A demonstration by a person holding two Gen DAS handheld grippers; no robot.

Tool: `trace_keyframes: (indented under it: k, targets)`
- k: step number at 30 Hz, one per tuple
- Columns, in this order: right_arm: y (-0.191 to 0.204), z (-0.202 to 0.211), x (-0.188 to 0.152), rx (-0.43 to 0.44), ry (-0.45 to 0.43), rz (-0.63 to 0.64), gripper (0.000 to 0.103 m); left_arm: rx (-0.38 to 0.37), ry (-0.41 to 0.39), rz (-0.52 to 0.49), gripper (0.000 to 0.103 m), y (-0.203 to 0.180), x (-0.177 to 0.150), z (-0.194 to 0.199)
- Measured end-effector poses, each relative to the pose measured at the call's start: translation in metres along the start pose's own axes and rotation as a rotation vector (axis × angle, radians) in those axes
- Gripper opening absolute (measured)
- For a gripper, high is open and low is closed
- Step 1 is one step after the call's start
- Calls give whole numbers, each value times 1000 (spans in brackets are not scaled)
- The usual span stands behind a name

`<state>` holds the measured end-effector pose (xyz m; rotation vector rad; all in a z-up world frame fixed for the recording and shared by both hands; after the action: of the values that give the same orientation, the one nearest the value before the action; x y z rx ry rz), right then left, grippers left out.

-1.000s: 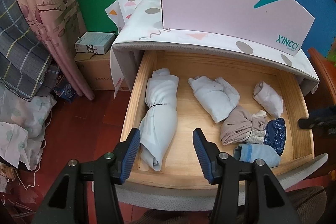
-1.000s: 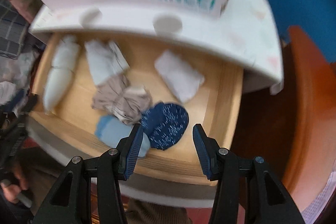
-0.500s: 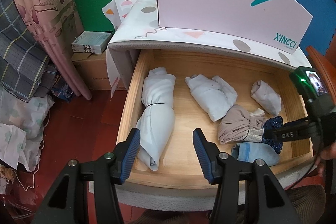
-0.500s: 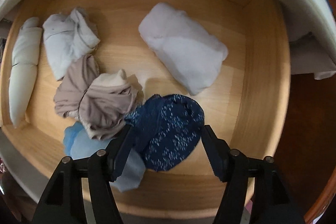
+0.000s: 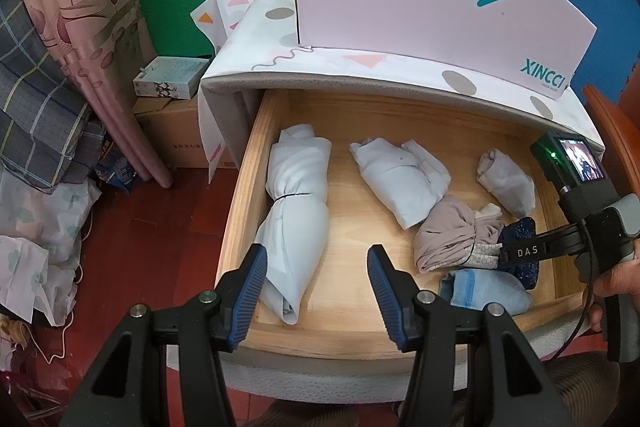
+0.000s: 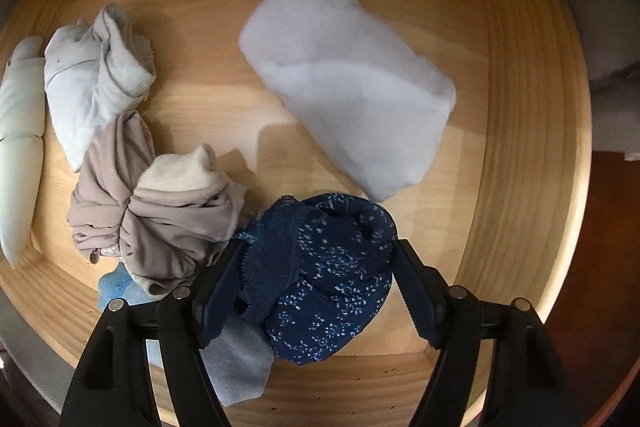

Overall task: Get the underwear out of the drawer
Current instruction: 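Lower the right tool onto the navy patterned underwear and close it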

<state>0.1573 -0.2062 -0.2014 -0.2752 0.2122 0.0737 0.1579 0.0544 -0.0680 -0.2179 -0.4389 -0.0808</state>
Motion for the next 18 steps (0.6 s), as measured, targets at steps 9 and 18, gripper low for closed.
trace_keyframes:
  k: [9, 18]
  targets:
    - [-16, -6, -4, 34, 3, 3, 37, 2, 13, 9, 53, 1, 0, -2]
    - [-21, -16, -29, -44, 5, 27, 29, 2, 36, 24, 53, 5, -3, -5]
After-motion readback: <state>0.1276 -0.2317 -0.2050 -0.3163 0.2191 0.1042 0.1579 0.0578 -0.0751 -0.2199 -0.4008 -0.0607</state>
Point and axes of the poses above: each gripper's, at about its wrist camera, not at the fingertips, and z roughly against the way its jaws point, y to its left, x to its top, the point moved 10 cm from there along -z, roughly the way its jaws point, and after that the axes turned 13 degrees about -x, right-handed, at the moved point
